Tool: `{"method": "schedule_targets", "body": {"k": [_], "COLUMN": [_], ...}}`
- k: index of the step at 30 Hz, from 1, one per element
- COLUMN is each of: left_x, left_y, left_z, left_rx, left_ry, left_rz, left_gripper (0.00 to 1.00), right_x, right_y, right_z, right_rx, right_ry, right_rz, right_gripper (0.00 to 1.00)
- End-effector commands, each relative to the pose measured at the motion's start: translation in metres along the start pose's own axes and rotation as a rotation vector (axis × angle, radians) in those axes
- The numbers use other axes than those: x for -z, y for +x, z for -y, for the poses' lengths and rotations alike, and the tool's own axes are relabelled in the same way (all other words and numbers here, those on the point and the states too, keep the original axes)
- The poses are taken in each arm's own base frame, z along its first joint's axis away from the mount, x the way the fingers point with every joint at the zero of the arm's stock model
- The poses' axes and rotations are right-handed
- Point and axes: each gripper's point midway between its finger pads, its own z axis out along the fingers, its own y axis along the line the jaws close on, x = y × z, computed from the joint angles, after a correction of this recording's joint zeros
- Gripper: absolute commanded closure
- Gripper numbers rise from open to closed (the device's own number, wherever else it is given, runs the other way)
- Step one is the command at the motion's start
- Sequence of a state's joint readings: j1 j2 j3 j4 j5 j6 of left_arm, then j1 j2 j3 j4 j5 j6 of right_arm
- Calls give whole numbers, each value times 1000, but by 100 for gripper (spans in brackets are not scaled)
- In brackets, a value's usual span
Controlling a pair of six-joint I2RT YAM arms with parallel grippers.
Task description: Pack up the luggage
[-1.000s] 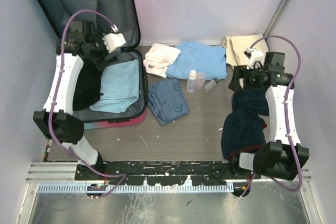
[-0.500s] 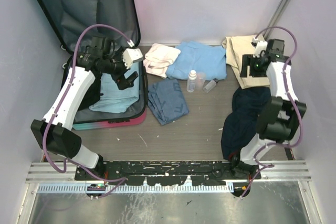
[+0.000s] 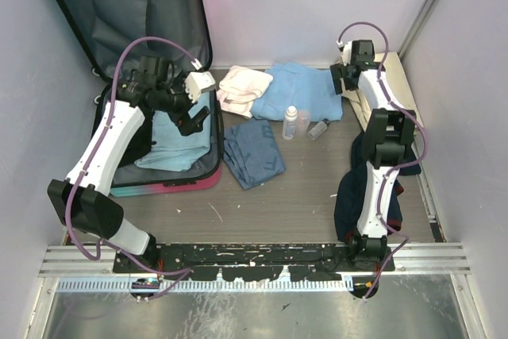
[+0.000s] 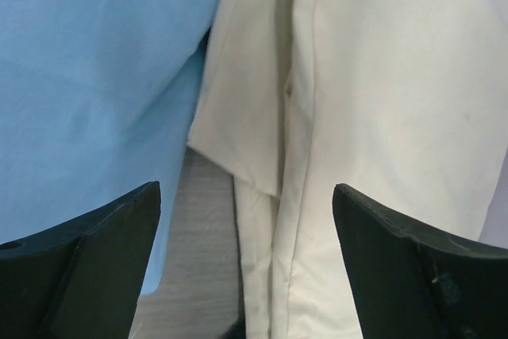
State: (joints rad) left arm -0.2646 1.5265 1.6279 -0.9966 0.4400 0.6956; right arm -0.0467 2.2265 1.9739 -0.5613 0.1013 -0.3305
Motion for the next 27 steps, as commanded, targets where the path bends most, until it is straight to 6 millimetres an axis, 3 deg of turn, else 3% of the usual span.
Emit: {"method": "schedule_targets", "body": {"k": [1, 11, 15, 20, 24, 27], "left_x": [-4, -18, -21, -21, -25, -26], "left_y": [-8, -6, -3, -4, -4, -6], "left_z": [-8, -13, -15, -20, -20, -21], "left_rx": [-25, -50, -59, -68, -60, -61], "left_ry": [-19, -16, -11, -23, -17, -16], "left_rz": [23, 13, -10, -20, -20, -25], "left_gripper": [2, 2, 2, 2, 2, 2], "right_x": [-2, -45, -58, -60, -86, -100], "right_y": [-27, 7, 15, 32, 42, 36], "right_z": [46, 49, 28, 9, 13, 20], "right_rx": [16, 51, 56, 96, 101, 104], "right_ry": [180, 179, 61, -32, 12, 45], "right_rz": [51, -15, -22, -38, -72, -63], "right_gripper": [7, 1, 0, 0, 0, 0]}}
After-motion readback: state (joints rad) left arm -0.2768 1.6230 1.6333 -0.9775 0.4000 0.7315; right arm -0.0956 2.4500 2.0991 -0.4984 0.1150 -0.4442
